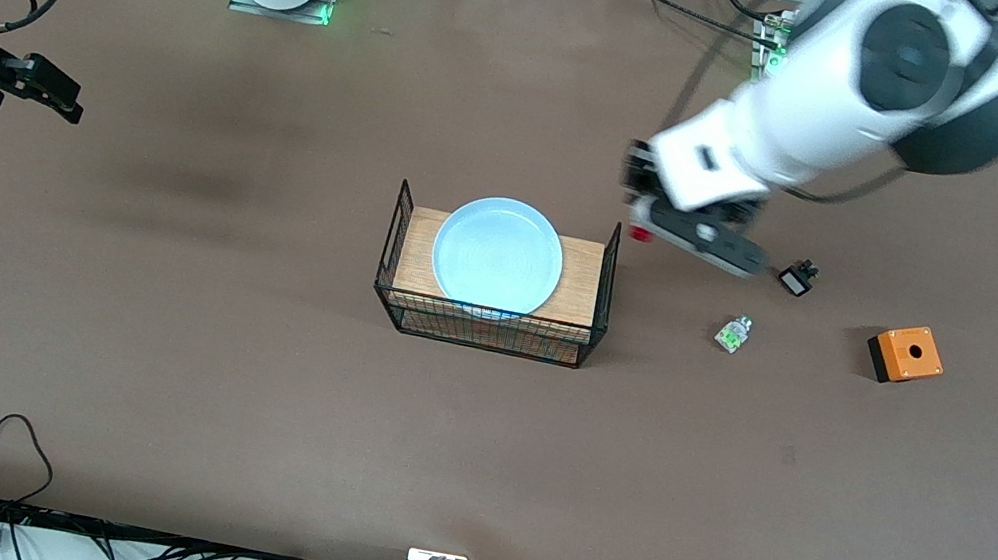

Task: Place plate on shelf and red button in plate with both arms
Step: 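Lift the red switch with the left gripper and carry it over the plate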

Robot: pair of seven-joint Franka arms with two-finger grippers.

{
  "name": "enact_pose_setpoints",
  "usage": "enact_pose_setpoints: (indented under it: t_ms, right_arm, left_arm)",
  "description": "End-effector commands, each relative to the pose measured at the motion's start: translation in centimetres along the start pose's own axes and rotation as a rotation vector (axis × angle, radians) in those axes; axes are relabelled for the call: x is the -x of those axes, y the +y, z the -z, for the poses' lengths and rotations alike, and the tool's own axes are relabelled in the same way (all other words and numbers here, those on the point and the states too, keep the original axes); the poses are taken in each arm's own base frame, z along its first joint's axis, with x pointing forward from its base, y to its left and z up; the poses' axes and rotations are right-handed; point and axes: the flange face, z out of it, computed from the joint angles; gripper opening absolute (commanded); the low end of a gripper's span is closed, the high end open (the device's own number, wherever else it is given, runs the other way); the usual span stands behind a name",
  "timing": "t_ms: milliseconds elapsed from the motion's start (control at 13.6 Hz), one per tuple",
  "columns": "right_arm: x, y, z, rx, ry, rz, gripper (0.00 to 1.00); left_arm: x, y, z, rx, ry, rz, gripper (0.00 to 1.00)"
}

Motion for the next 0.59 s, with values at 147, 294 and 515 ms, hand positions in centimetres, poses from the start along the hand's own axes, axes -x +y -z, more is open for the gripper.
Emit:
enact_pose_setpoints:
  t_ms: [147, 294, 515]
  right_arm:
    - [0.3, 0.0, 0.5, 0.011, -0.004, 0.014, 1.0]
    - [0.3, 0.2, 0.5, 0.011, -0.002, 0.009, 1.0]
    - [0.3, 0.2, 0.5, 0.011, -0.002, 0.009, 1.0]
  left_arm:
    - [-3.2, 6.2, -10.4, -0.091, 0.072, 0.096, 0.06]
    - [-3.7, 7.0, -15.1, -0.165, 0.102, 0.094, 0.06]
    - [-4.2, 7.9, -18.8, -0.147, 0.12, 0.12, 0.06]
